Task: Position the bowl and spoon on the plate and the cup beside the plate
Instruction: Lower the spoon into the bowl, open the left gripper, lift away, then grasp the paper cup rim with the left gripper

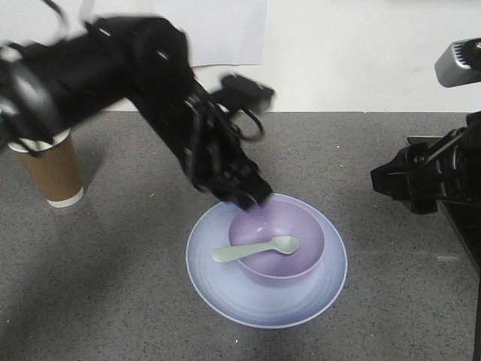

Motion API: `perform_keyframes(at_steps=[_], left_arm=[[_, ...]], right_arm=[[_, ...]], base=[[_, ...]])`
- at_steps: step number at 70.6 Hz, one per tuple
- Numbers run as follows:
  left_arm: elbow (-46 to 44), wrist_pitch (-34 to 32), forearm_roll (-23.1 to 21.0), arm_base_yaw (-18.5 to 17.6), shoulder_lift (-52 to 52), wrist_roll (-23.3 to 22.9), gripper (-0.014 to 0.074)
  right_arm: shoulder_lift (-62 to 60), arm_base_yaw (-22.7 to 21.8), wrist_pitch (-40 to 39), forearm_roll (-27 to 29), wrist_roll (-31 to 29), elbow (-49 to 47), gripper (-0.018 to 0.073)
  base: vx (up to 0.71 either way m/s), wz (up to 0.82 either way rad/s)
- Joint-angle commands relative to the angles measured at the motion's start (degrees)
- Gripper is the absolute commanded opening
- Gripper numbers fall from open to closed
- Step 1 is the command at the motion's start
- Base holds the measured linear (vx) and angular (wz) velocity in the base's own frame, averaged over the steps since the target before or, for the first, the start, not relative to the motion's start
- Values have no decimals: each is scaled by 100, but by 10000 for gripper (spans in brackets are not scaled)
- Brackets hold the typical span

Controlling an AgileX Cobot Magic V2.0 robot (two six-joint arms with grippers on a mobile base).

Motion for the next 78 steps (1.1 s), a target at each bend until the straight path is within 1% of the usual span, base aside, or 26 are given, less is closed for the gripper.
perform_keyframes(at_steps=[1, 8, 20, 22, 27, 35, 43, 44, 52, 66, 78], left_arm=[[-197, -201, 230, 343, -722, -296, 335], [-197, -291, 606, 883, -1143, -550, 335], [-197, -539, 1107, 2045, -1622, -1062, 335], [-197, -538, 1170, 2171, -1637, -1105, 335], [-191, -525, 1170, 2599, -1631, -1147, 335], [-191, -484, 1170, 3086, -1419, -1147, 335], [-191, -479, 1170, 3381, -1203, -1147, 335], [-191, -485, 1170, 3463, -1106, -1147, 335], [-191, -480, 1170, 3653, -916, -1147, 335], [-191, -479, 1170, 3870, -625, -1147, 335], [-191, -467, 1170, 3924, -356, -1147, 335]], right_arm=[[-72, -11, -338, -23, 5, -175, 538], [-72, -11, -338, -23, 5, -175, 538], [-72, -11, -338, -23, 5, -175, 538], [-72, -11, -338, -23, 5, -175, 538], [-72, -11, -338, -23, 5, -175, 538], [-72, -11, -338, -23, 5, -175, 538], [-72, -11, -338, -23, 5, -175, 538], [-72, -11, -338, -23, 5, -175, 538], [-72, -11, -338, -23, 5, -175, 538], [-72, -11, -338, -23, 5, -175, 538], [-72, -11, -338, -23, 5, -175, 538]], base=[[0, 0], [0, 0], [0, 0], [0, 0], [0, 0], [0, 0], [0, 0], [0, 0], [0, 0], [0, 0], [0, 0]])
